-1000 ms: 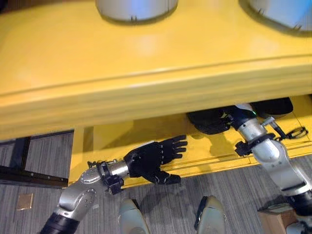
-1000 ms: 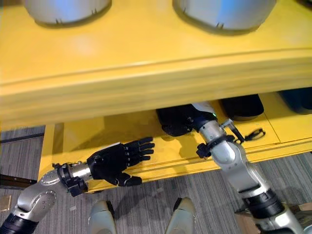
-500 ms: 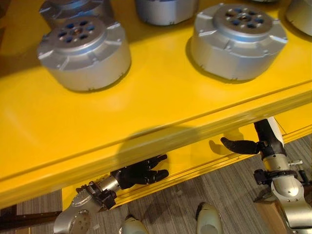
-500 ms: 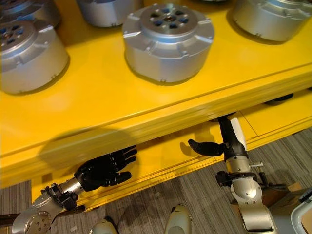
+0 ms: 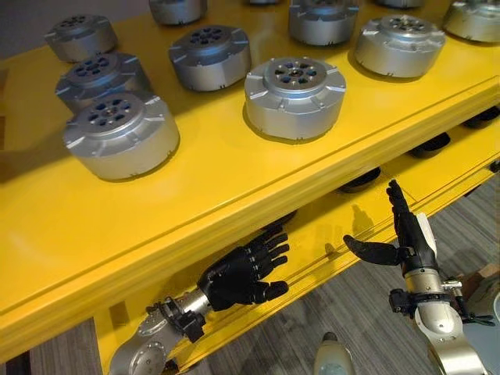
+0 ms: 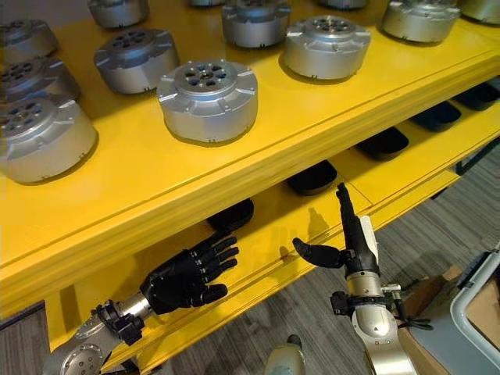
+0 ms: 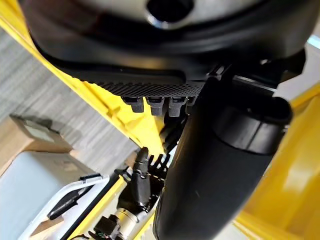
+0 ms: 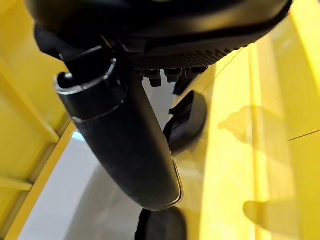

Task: Move parts from the plastic box to the shelf.

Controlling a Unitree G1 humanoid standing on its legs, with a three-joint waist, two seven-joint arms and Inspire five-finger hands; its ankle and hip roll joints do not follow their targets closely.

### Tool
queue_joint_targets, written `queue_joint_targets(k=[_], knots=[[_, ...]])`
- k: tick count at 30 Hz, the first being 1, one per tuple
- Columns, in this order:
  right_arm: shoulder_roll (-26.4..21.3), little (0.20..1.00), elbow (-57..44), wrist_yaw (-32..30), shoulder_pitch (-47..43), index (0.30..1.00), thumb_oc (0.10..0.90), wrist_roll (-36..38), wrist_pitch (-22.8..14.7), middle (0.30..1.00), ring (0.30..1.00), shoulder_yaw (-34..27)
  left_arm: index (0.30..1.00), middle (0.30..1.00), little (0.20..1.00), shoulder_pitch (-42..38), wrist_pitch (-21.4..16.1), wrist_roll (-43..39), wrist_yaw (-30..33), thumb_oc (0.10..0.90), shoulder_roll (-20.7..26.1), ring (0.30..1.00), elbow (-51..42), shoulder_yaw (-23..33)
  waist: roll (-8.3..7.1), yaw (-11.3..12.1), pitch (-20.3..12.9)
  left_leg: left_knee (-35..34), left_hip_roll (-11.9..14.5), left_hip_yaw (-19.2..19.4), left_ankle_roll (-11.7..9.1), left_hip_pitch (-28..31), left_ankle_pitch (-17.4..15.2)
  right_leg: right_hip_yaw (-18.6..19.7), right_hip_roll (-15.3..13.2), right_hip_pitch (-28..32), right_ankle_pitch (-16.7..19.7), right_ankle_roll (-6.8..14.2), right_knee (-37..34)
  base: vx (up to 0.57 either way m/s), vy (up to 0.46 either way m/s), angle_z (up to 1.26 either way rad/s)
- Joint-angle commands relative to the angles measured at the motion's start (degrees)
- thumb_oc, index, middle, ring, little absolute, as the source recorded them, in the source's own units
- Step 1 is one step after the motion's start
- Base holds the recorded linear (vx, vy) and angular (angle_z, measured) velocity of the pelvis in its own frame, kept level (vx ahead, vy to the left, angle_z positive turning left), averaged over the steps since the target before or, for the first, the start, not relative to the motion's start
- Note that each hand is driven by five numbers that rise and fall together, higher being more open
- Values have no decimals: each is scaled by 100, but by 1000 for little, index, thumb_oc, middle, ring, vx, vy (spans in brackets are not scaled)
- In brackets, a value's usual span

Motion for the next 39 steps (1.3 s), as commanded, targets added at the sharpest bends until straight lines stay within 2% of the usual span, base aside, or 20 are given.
queue_joint_targets(k=[1, 7, 13, 21, 29, 32, 39], knots=[[-9, 1000, -562, -58, 83, 1000, 900, 392, -463, 1000, 1000, -155, 1000, 1000, 1000, -33, -587, -536, 7, 900, -81, 1000, -360, 283, -214, -112, -150, -130, 248, 119, 236, 99, 264, -229, -317, 460, 654, 203, -877, -74, 9, -23], [95, 1000, -389, -467, 211, 1000, 900, 538, -412, 1000, 1000, -148, 1000, 1000, 1000, 98, -693, -584, 41, 900, -121, 1000, -370, 197, -258, -180, -213, -400, 154, 290, 240, 293, 291, -254, -333, 497, 991, 285, -1380, -64, -9, -14], [134, 1000, -123, -884, -23, 1000, 900, 627, 57, 1000, 1000, 7, 1000, 1000, 1000, -59, -759, -498, 217, 900, -116, 1000, -385, -113, -251, -271, -277, -599, 62, 395, 241, 426, 289, -201, -245, 492, 1204, 308, -1759, -70, -18, -15], [171, 1000, 277, -859, -365, 1000, 900, 558, 300, 1000, 1000, 106, 1000, 1000, 1000, -426, -755, -533, 659, 900, -117, 1000, -397, -435, -195, -523, -304, -640, -115, 423, 330, 642, 44, 246, -46, 136, 1315, 236, -1844, -28, -5, -25], [151, 1000, 312, -966, -269, 1000, 900, 459, 401, 1000, 1000, -81, 1000, 1000, 1000, -490, -699, -500, 633, 900, -147, 1000, -386, -513, -140, -721, -378, -604, -230, 331, 391, 774, -157, 619, 133, 5, 1262, 144, -1844, -4, -5, -15], [148, 1000, 324, -1122, -252, 1000, 900, 472, 533, 1000, 1000, -117, 1000, 1000, 1000, -514, -696, -516, 654, 900, -151, 1000, -367, -576, -120, -813, -411, -566, -258, 286, 412, 813, -231, 824, 214, -38, 1235, 111, -1844, -3, -12, -19], [101, 1000, 277, -1097, 27, 1000, 900, 577, 580, 1000, 1000, -340, 1000, 1000, 1000, -513, -679, -405, 766, 900, -147, 1000, -319, -683, -97, -1092, -458, -442, -299, 158, 428, 944, -358, 1398, 461, -101, 1188, 11, -1844, 8, -20, -20]])
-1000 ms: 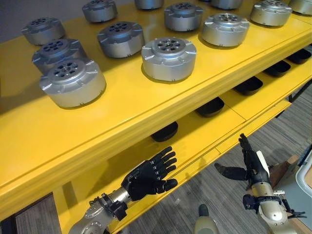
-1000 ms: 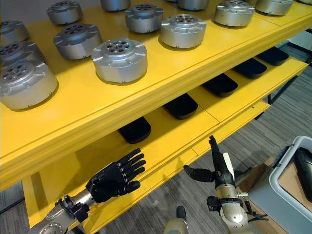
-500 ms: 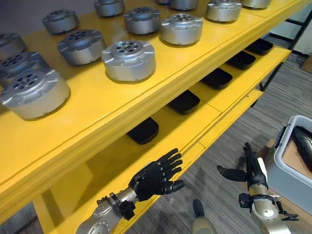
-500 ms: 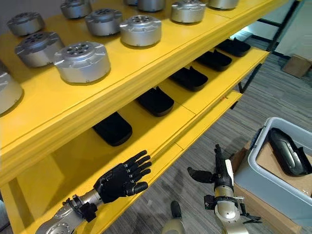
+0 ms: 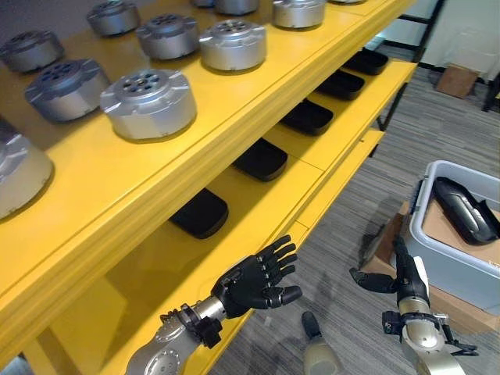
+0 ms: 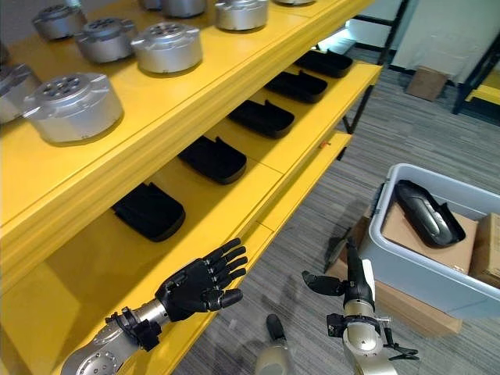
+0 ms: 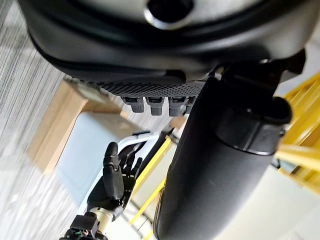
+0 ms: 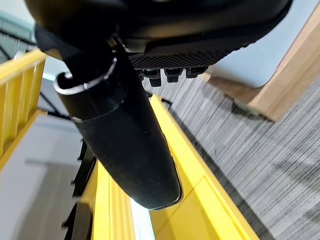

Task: Move parts from the plastic box to the shelf.

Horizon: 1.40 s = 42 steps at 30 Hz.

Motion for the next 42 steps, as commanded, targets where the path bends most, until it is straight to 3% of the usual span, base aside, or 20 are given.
queue_joint_targets(k=[1, 5, 8, 10, 16, 19, 21, 25, 33, 42], knots=[[-208, 1000, -455, -256, -137, 1000, 900, 31, -411, 1000, 1000, -635, 1000, 1000, 1000, -320, -516, -414, -64, 900, -162, 1000, -380, 170, -24, -144, -218, 750, 167, -974, 463, 220, -877, 146, 22, -95, -151, 5, -12, -12, -11, -21], [-221, 1000, -451, -223, -20, 1000, 900, 23, -544, 1000, 1000, -668, 1000, 1000, 1000, -338, -651, -350, 157, 900, -179, 1000, -316, 108, -38, -191, -226, 804, 71, -1115, 523, 195, -997, 268, 123, -157, -170, -9, -12, -20, -20, -38], [-270, 1000, -481, 67, 50, 1000, 900, 85, -672, 1000, 1000, -660, 1000, 1000, 1000, -247, -927, -392, 600, 900, -183, 1000, -284, 131, -101, -130, -224, 972, -113, -1423, 681, 118, -1276, 377, 205, -251, -154, -1, -12, 8, -69, -81], [-322, 1000, -521, 208, 58, 1000, 900, 128, -641, 1000, 1000, -578, 1000, 1000, 1000, -125, -1017, -475, 853, 900, -222, 1000, -317, 196, -124, -57, -220, 1103, -169, -1567, 710, 63, -1252, 394, 290, -308, -133, -14, -12, 52, -108, -113], [-306, 1000, -635, 136, 376, 1000, 900, 149, -522, 1000, 1000, -582, 1000, 1000, 1000, 42, -941, -204, 709, 900, -193, 1000, -329, 313, -162, -111, -189, 1248, -269, -1486, 853, 136, -1520, 332, 359, -521, -4, -33, -12, 55, -61, -62], [-285, 1000, -695, 189, 491, 1000, 900, 77, -561, 1000, 1000, -604, 1000, 1000, 1000, 151, -1076, -272, 716, 900, -90, 1000, -413, 426, -184, -49, -137, 1161, -359, -1343, 922, 207, -1665, -79, 298, -613, 65, 12, -12, 84, -41, -54], [-321, 1000, -659, 274, 433, 1000, 900, 79, -564, 1000, 1000, -510, 1000, 1000, 1000, 257, -1134, -393, 914, 900, -34, 1000, -475, 531, -230, 94, -112, 1115, -345, -1130, 923, 289, -1663, -675, 219, -640, 84, 16, -12, 78, -64, -104], [-324, 1000, -634, 125, 292, 1000, 900, 81, -622, 1000, 1000, -311, 1000, 1000, 1000, 313, -1157, -533, 1111, 900, -30, 1000, -508, 546, -299, 280, -81, 1207, -388, -954, 1044, 249, -1754, -1295, 142, -672, 173, 26, -12, 56, -64, -119], [-317, 1000, -655, 10, 214, 1000, 900, -75, -707, 1000, 1000, -158, 1000, 1000, 1000, 147, -1214, -428, 1179, 900, -29, 1000, -483, 322, -270, 434, -45, 1446, -234, -844, 976, 125, -1616, -1982, 85, -719, 54, -74, 223, 57, -36, -10], [-355, 1000, -744, -144, 74, 1000, 900, -34, -665, 1000, 1000, -170, 1000, 1000, 1000, 49, -1307, -462, 1287, 900, -70, 1000, -358, 230, -206, 515, -22, 1247, -60, -842, 770, 152, -1366, -2341, -45, -1073, -64, -96, 644, -7, -22, 11]])
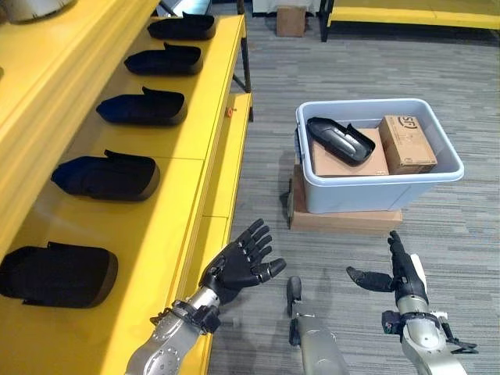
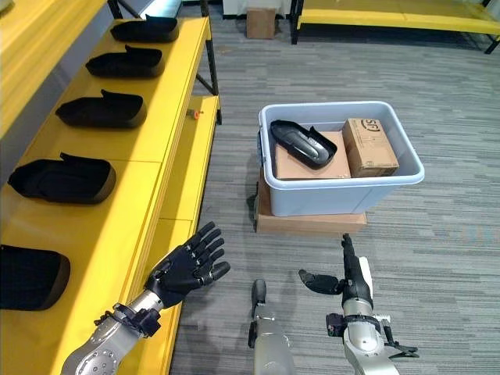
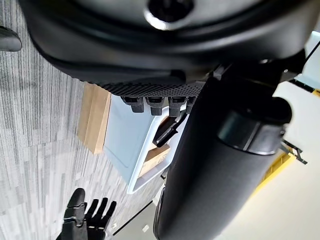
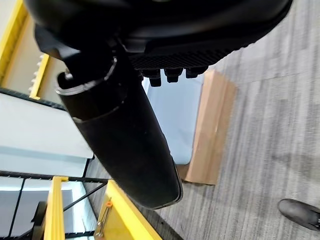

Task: Move parts from the plastic box to the shelf.

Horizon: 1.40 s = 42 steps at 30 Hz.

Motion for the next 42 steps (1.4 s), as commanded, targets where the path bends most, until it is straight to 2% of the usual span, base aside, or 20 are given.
queue_joint_targets(k=[1, 7, 13, 14, 15, 16, 19, 21, 24, 26, 27, 28, 29, 31, 33, 34, 35, 36, 37, 42], knots=[[-306, 1000, -672, -335, 155, 1000, 900, -103, -518, 1000, 1000, -217, 1000, 1000, 1000, 160, -583, -217, -182, 900, -68, 1000, -424, 173, -37, -97, -317, 479, 198, -465, 125, -275, -403, -126, -121, 752, -43, 230, -115, -14, -37, 8], [-349, 1000, -751, -105, 296, 1000, 900, -78, -572, 1000, 1000, -245, 1000, 1000, 1000, 159, -555, -175, -166, 900, -83, 1000, -419, 157, -69, -107, -254, 532, 149, -550, 221, -260, -575, -106, -215, 697, -3, 277, 19, 30, -3, 2], [-311, 1000, -997, 242, 523, 1000, 900, -72, -701, 1000, 1000, -287, 1000, 1000, 1000, 304, -427, -112, -187, 900, -22, 1000, -429, 235, -102, -125, -170, 635, 94, -518, 401, -211, -930, -172, -579, 499, 5, 354, 444, 144, -6, -2], [-294, 1000, -1076, 348, 561, 1000, 900, -104, -819, 1000, 1000, -273, 1000, 1000, 1000, 368, -489, -107, -258, 900, 5, 1000, -406, 284, -91, -71, -92, 640, 114, -365, 440, -179, -1014, -447, -947, 301, -25, 392, 881, 98, 5, -13], [-293, 1000, -1075, 354, 557, 1000, 900, -107, -828, 1000, 1000, -270, 1000, 1000, 1000, 368, -495, -109, -266, 900, 8, 1000, -404, 288, -98, -70, -90, 646, 109, -355, 445, -182, -1027, -458, -992, 266, -47, 398, 947, 129, 14, -40], [-313, 1000, -1054, 441, 453, 1000, 900, -149, -909, 1000, 1000, -178, 1000, 1000, 1000, 400, -553, -108, -320, 900, 67, 1000, -403, 349, -86, 52, -12, 721, 192, -95, 458, -159, -1095, -866, -1475, 104, -99, 413, 1430, 73, 9, -39], [-348, 1000, -952, 595, 213, 1000, 900, -137, -1053, 1000, 1000, 149, 1000, 1000, 1000, 464, -592, -65, -283, 900, 77, 1000, -274, 363, -115, 215, 24, 868, 272, 81, 464, -74, -1185, -1240, -1834, -46, -478, 245, 2102, 301, -77, -58], [-321, 1000, -901, 669, 128, 1000, 900, -49, -1108, 1000, 1000, 359, 1000, 1000, 1000, 520, -630, -32, -281, 900, 25, 1000, -144, 354, -125, 274, -25, 1085, 390, 71, 454, -56, -1104, -1278, -1772, -82, -760, 68, 2408, 405, -175, -41], [-326, 1000, -874, 937, 12, 1000, 900, -127, -1132, 1000, 1000, 640, 1000, 1000, 1000, 548, -759, 16, -491, 900, -133, 1000, 107, 372, -69, 398, -235, 1403, 691, 106, 16, 79, -89, -1570, -1343, 119, -1115, -241, 2358, 351, -218, -23], [-399, 1000, -776, 896, -137, 1000, 900, -136, -1068, 1000, 1000, 705, 1000, 1000, 1000, 394, -712, 19, -498, 900, -161, 1000, 183, 346, -53, 479, -311, 1730, 709, -12, -88, -146, 228, -1619, -892, 501, -1189, -352, 1881, 243, -210, -16], [-466, 1000, -677, 812, -216, 1000, 900, -127, -1087, 1000, 1000, 717, 1000, 1000, 1000, 322, -712, 45, -482, 900, -178, 1000, 222, 322, -41, 549, -305, 1976, 563, -299, -65, -467, 242, -1512, -582, 723, -1199, -404, 1551, 169, -145, -13], [-502, 1000, -636, 798, -242, 1000, 900, -149, -1109, 1000, 1000, 705, 1000, 1000, 1000, 298, -727, 48, -479, 900, -188, 1000, 242, 314, -40, 579, -294, 2041, 444, -438, -23, -621, 205, -1452, -460, 821, -1199, -414, 1416, 155, -77, -30], [-586, 1000, -587, 781, -237, 1000, 900, -168, -1190, 1000, 1000, 674, 1000, 1000, 1000, 265, -808, 10, -466, 900, -211, 1000, 283, 281, -7, 647, -234, 1990, 42, -853, 124, -1049, 45, -1243, -242, 966, -1111, -382, 1164, 118, -16, -29], [-701, 1000, -670, 862, -152, 1000, 900, -84, -1241, 1000, 1000, 585, 1000, 1000, 1000, 267, -894, -41, -352, 900, -169, 1000, 235, 271, -11, 647, -150, 1881, -145, -979, 156, -1399, -17, -993, -99, 1094, -990, -271, 910, 82, 27, -28], [-758, 1000, -795, 882, -15, 1000, 900, -30, -1229, 1000, 1000, 492, 1000, 1000, 1000, 274, -928, -123, -219, 900, -95, 1000, 173, 288, -11, 655, -97, 1260, -330, -976, 255, -1580, -72, -780, -28, 1287, -935, -132, 756, 33, 118, -12], [-761, 1000, -781, 855, 39, 1000, 900, 9, -1275, 1000, 1000, 498, 1000, 1000, 1000, 340, -982, -191, -198, 900, -67, 1000, 146, 313, 24, 739, -56, 600, -549, -1128, 288, -1745, 63, -589, 100, 1479, -957, -34, 671, 43, 117, -4], [-763, 1000, -762, 883, 43, 1000, 900, 14, -1286, 1000, 1000, 511, 1000, 1000, 1000, 372, -995, -188, -179, 900, -75, 1000, 136, 318, 23, 785, -34, 510, -597, -1247, 269, -1800, 165, -511, 140, 1546, -971, -33, 651, 93, 88, -4], [-770, 1000, -678, 959, 44, 1000, 900, 98, -1381, 1000, 1000, 555, 1000, 1000, 1000, 485, -1051, -137, -132, 900, -104, 1000, 108, 348, 1, 938, 34, 401, -681, -1604, 217, -2028, 414, -264, 260, 1777, -1042, -63, 569, 67, 27, -36], [-741, 1000, -504, 1216, -30, 1000, 900, 243, -1641, 1000, 1000, 595, 1000, 1000, 1000, 669, -1196, -68, -231, 900, -151, 1000, 113, 478, -86, 1147, 63, 475, -749, -1876, 364, -2166, 432, -35, 357, 2167, -1203, -147, 370, 27, 38, -64], [-622, 1000, -409, 1332, -186, 1000, 900, 304, -1602, 1000, 1000, 617, 1000, 1000, 1000, 621, -1148, 46, -483, 900, -209, 1000, 103, 640, -78, 1230, -229, -333, -877, -1880, 333, -1689, 686, -22, 539, 2709, -1142, -110, -227, -44, 120, -113]])
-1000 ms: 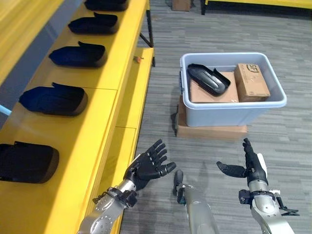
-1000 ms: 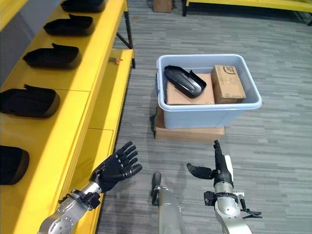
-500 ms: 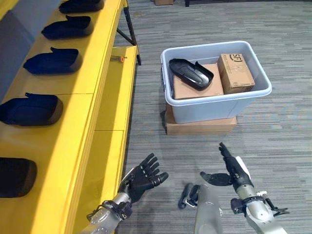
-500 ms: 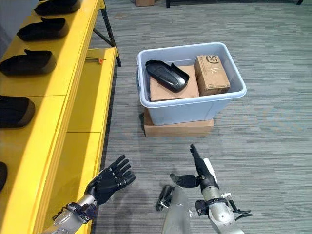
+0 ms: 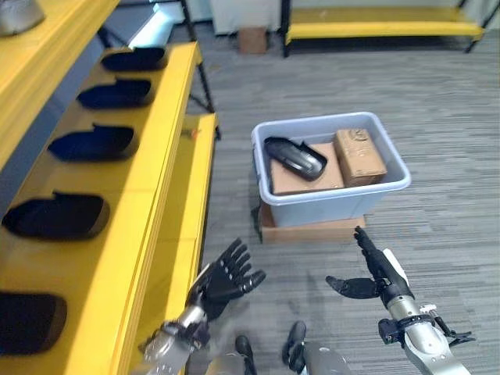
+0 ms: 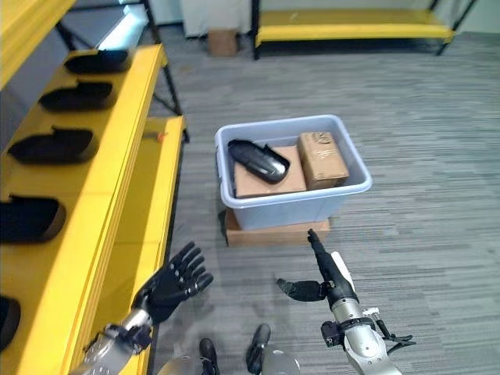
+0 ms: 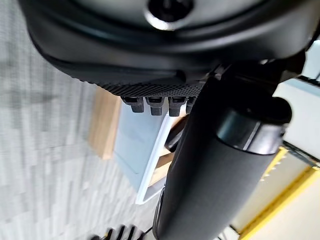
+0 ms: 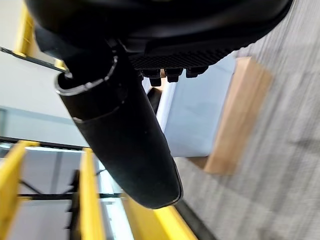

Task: Move parts from the plastic box to the shelf.

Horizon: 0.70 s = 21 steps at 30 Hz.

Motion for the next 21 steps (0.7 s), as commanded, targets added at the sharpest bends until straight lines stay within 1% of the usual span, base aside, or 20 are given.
queue_joint_targets(k=[1, 2, 3, 4, 6, 7, 8, 9, 10, 12, 14, 16, 17, 18, 19, 20, 21], knots=[[70, 1000, -167, 103, -562, 1000, 900, 110, -543, 1000, 1000, -97, 1000, 1000, 1000, -426, -507, 5, -383, 900, 53, 1000, -877, 393, -343, -5, -305, -826, -329, 154, -211, 436, 538, 338, -70, 986, 236, 405, -907, -16, 234, 17], [88, 1000, -189, 149, -563, 1000, 900, -107, -538, 1000, 1000, -105, 1000, 1000, 1000, -550, -495, -1, -327, 900, 38, 1000, -788, 386, -346, -46, -391, -1003, -323, 214, -201, 587, 594, 318, -1, 995, 139, 397, -746, 4, 143, 19], [90, 1000, -195, 152, -562, 1000, 900, -131, -532, 1000, 1000, -109, 1000, 1000, 1000, -559, -496, -2, -321, 900, 40, 1000, -782, 387, -347, -46, -393, -1017, -324, 223, -201, 601, 597, 317, 2, 993, 122, 394, -721, 4, 136, 5], [74, 1000, -219, 203, -572, 1000, 900, -185, -467, 1000, 1000, -124, 1000, 1000, 1000, -617, -520, 50, -221, 900, 52, 1000, -722, 374, -365, -73, -415, -1056, -312, 277, -173, 669, 594, 274, 28, 961, 15, 386, -475, -9, 64, -5], [44, 1000, -241, 310, -578, 1000, 900, -274, -482, 1000, 1000, -152, 1000, 1000, 1000, -631, -560, -3, -203, 900, 60, 1000, -622, 425, -402, -75, -401, -1095, -299, 319, -101, 747, 575, 224, -104, 833, 83, 488, -70, -26, 21, -20], [56, 1000, -257, 310, -566, 1000, 900, -354, -567, 1000, 1000, -140, 1000, 1000, 1000, -622, -591, -16, -271, 900, 65, 1000, -576, 466, -410, -72, -389, -1109, -265, 336, -82, 782, 569, 211, -211, 790, 107, 540, 48, -25, -29, -17], [60, 1000, -258, 295, -563, 1000, 900, -363, -580, 1000, 1000, -135, 1000, 1000, 1000, -621, -599, -18, -286, 900, 66, 1000, -566, 472, -412, -72, -387, -1110, -262, 338, -78, 787, 567, 211, -228, 782, 106, 548, 67, -14, -92, -13], [87, 1000, -287, 6, -503, 1000, 900, -554, -625, 1000, 1000, -158, 1000, 1000, 1000, -625, -631, -36, -417, 900, 79, 1000, -477, 501, -433, -87, -377, -1098, -219, 290, -57, 815, 551, 278, -366, 790, 161, 611, 25, 15, -156, -7], [118, 1000, -286, -98, -471, 1000, 900, -463, -565, 1000, 1000, -209, 1000, 1000, 1000, -615, -585, -34, -469, 900, 82, 1000, -479, 523, -447, -110, -373, -1082, -197, 224, -36, 842, 523, 403, -488, 823, 245, 675, -124, 38, -219, 1], [189, 1000, -326, -105, -449, 1000, 900, -299, -467, 1000, 1000, -260, 1000, 1000, 1000, -589, -542, 26, -490, 900, 73, 1000, -489, 518, -462, -132, -383, -1050, -149, 196, -43, 897, 475, 545, -709, 911, 484, 791, -477, 59, -211, 10], [226, 1000, -354, -70, -449, 1000, 900, -332, -460, 1000, 1000, -267, 1000, 1000, 1000, -575, -539, 53, -468, 900, 65, 1000, -489, 514, -467, -130, -385, -1032, -116, 211, -60, 924, 449, 561, -826, 935, 638, 846, -639, 44, -169, 2], [300, 1000, -457, 96, -463, 1000, 900, -446, -422, 1000, 1000, -229, 1000, 1000, 1000, -546, -637, 98, -447, 900, 55, 1000, -441, 478, -497, -134, -362, -978, -7, 250, -117, 979, 377, 633, -1176, 859, 1126, 1005, -922, 54, -261, 2], [304, 1000, -462, 102, -456, 1000, 900, -449, -415, 1000, 1000, -231, 1000, 1000, 1000, -545, -647, 97, -453, 900, 57, 1000, -432, 474, -495, -131, -360, -966, -12, 243, -115, 992, 339, 638, -1178, 886, 1135, 1030, -945, 65, -268, 0], [321, 1000, -535, 176, -450, 1000, 900, -520, -369, 1000, 1000, -215, 1000, 1000, 1000, -531, -682, 69, -475, 900, 80, 1000, -460, 466, -505, -146, -328, -922, 52, 235, -139, 1015, 273, 712, -1296, 802, 1286, 1105, -987, 71, -215, -10], [330, 1000, -551, 198, -446, 1000, 900, -586, -370, 1000, 1000, -205, 1000, 1000, 1000, -519, -683, 85, -492, 900, 88, 1000, -479, 473, -506, -153, -313, -884, 119, 233, -169, 1021, 248, 742, -1345, 784, 1299, 1133, -1032, 65, -558, -8], [220, 1000, -572, 308, -400, 1000, 900, -585, -471, 1000, 1000, -246, 1000, 1000, 1000, -515, -699, 39, -549, 900, 144, 1000, -510, 488, -544, -156, -301, -769, 293, 206, -236, 878, 369, 761, -1340, 817, 1330, 1127, -1298, 66, -556, -8], [167, 1000, -569, 387, -393, 1000, 900, -593, -524, 1000, 1000, -253, 1000, 1000, 1000, -510, -689, 6, -523, 900, 162, 1000, -519, 488, -541, -155, -300, -709, 378, 188, -279, 841, 385, 752, -1306, 839, 1235, 1121, -1280, 62, -556, 15]])
